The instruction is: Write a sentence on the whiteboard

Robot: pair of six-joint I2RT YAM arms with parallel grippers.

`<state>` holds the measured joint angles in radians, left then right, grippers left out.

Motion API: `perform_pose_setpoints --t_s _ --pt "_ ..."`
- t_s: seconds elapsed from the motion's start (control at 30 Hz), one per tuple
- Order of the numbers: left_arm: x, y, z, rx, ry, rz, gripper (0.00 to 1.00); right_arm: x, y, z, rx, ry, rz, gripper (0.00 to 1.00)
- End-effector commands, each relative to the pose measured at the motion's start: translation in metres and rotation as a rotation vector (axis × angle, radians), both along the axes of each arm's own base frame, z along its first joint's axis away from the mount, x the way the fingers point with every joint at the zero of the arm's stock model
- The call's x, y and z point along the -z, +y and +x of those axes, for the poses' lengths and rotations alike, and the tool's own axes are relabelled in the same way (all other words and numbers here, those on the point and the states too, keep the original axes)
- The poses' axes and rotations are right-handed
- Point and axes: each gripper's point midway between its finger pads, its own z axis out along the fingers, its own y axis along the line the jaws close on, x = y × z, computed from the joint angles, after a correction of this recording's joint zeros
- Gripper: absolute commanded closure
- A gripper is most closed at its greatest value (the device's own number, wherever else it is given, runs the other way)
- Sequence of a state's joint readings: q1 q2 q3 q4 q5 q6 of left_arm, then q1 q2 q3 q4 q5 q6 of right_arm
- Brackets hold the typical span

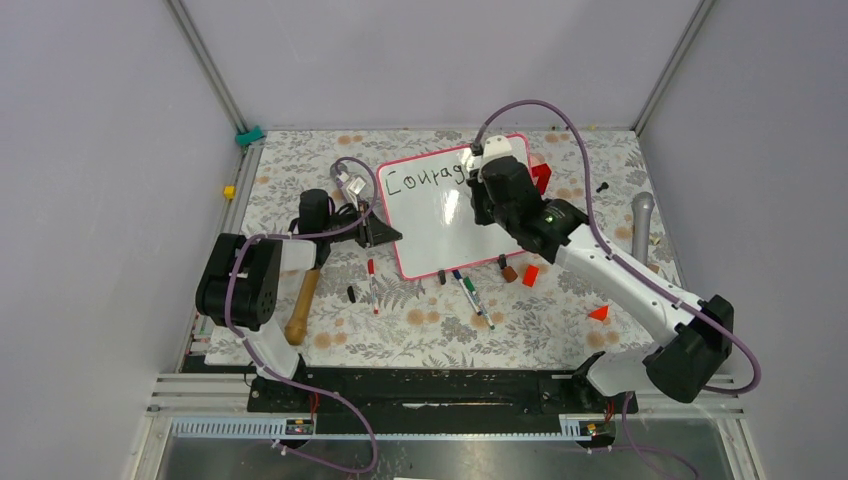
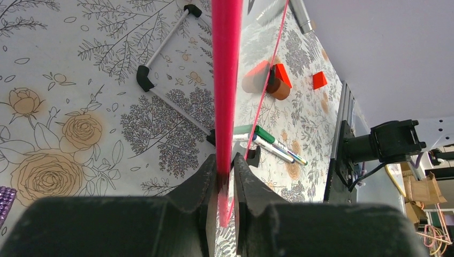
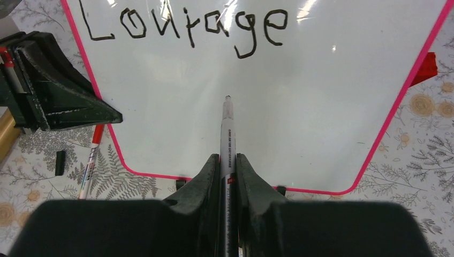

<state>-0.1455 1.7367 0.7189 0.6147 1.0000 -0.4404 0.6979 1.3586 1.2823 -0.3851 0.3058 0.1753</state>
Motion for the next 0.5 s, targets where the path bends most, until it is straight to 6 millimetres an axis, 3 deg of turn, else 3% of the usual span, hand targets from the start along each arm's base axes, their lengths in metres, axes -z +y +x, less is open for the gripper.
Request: perform_pose_setpoints --t_s 0.0,0.47 --pt "0.023 0.011 0.012 -0.077 0.029 0.066 1.00 -0.016 0.016 0.005 -0.002 -0.054 -0.005 1.00" --pt "0.017 0.008 0.010 -0.052 0.015 0.039 1.00 -0.011 0.093 0.002 -0.124 -0.040 -0.025 1.00"
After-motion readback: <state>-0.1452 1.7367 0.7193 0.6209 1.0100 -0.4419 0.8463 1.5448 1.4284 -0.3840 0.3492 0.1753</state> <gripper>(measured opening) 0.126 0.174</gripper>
